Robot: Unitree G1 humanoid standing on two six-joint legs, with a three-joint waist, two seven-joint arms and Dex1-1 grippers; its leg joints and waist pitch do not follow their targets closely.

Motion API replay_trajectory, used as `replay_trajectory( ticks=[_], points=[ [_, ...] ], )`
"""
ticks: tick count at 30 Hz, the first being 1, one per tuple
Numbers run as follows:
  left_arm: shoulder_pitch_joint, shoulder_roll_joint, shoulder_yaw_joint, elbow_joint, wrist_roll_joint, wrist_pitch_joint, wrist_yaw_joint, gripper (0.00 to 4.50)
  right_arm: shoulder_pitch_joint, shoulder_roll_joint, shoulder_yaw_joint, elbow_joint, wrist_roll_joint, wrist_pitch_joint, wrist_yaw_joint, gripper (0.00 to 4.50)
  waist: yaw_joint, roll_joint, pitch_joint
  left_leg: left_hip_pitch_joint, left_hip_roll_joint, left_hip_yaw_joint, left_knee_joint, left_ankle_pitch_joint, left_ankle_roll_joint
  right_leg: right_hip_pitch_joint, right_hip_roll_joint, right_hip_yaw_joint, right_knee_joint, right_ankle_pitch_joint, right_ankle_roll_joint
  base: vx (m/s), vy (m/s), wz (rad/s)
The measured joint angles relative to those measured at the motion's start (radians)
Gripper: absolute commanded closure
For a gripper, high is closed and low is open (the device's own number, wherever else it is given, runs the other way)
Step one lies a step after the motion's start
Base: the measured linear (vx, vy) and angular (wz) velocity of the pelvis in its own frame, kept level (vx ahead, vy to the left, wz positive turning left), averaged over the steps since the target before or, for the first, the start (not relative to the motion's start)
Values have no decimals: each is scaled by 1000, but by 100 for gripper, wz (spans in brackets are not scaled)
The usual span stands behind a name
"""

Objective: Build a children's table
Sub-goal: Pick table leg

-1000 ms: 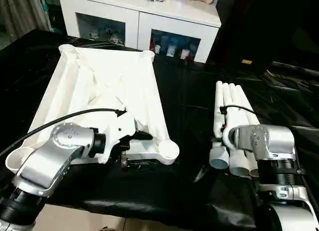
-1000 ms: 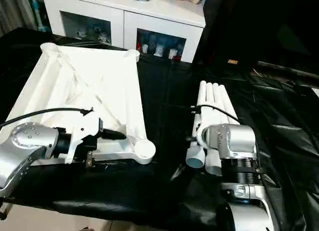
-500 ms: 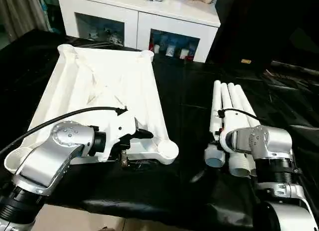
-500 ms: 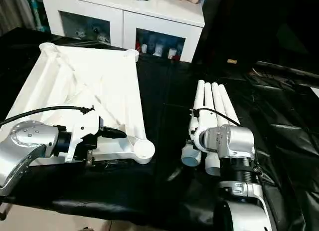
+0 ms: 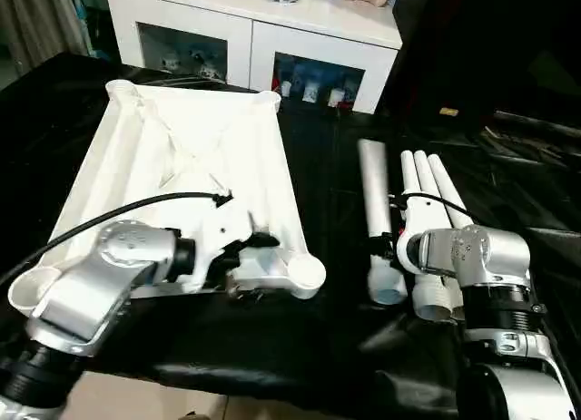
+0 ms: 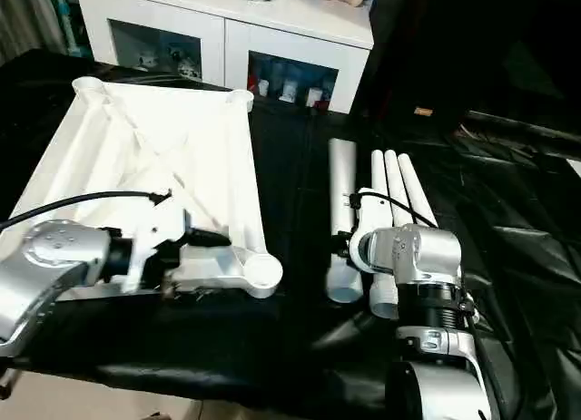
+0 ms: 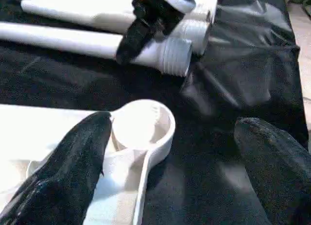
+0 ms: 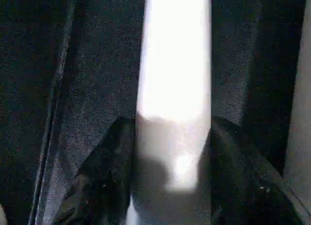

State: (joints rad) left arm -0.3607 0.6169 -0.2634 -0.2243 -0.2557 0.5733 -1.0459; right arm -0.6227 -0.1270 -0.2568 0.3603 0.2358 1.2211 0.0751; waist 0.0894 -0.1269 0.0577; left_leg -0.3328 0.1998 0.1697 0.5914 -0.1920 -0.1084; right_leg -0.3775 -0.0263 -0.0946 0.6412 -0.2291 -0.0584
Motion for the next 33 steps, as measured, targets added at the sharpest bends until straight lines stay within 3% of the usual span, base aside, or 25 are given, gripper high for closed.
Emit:
replay_trajectory(
  ticks=[5,10,13,15,18,20,24,27,33],
  points=[
    [0,-22,10,7,13,-24,37,0,1,6,-7,0,3,-11,-2,265,1,2,1,0,0,0,0,0,0,0,0,0,0,0,0,0,0,0],
    [-9,-155,76,88,35,-159,194,0,32,59,-49,-57,44,-125,10,265,5,7,5,-2,0,0,0,0,0,-2,0,0,0,2,-2,0,0,0],
    [-68,-229,123,123,17,-85,279,0,65,46,-45,-161,66,-213,72,265,14,8,6,-4,0,0,0,0,0,-4,0,0,1,1,-2,0,0,0],
    [-171,-372,226,179,-89,112,372,0,120,28,-11,-304,87,-286,153,265,26,-2,7,-7,1,0,0,2,3,-5,0,-1,2,0,-2,0,0,0],
    [-256,-482,321,220,-224,253,463,0,141,0,69,-454,101,-371,235,266,21,-9,7,-10,2,1,1,2,5,-5,0,-1,0,0,-3,0,0,0],
    [-265,-518,335,235,-278,279,495,0,153,-14,114,-497,90,-419,267,266,20,-11,6,-11,2,1,1,2,5,-5,0,-1,0,0,-3,0,0,0],
    [-353,-593,457,355,-361,306,597,0,253,-71,283,-586,4,-548,324,266,29,-9,8,-16,3,-1,1,5,11,-6,1,-2,-2,2,0,0,0,0],
    [-412,-633,547,378,-407,358,638,0,266,-87,333,-626,-28,-581,326,266,29,-5,8,-16,2,-1,2,5,11,-6,1,-2,-6,6,1,0,0,0],
    [-425,-647,590,378,-508,392,687,0,271,-111,390,-639,-92,-641,306,266,28,-3,9,-16,2,-1,4,5,11,-5,1,-1,-11,12,2,0,0,0]
  ],
)
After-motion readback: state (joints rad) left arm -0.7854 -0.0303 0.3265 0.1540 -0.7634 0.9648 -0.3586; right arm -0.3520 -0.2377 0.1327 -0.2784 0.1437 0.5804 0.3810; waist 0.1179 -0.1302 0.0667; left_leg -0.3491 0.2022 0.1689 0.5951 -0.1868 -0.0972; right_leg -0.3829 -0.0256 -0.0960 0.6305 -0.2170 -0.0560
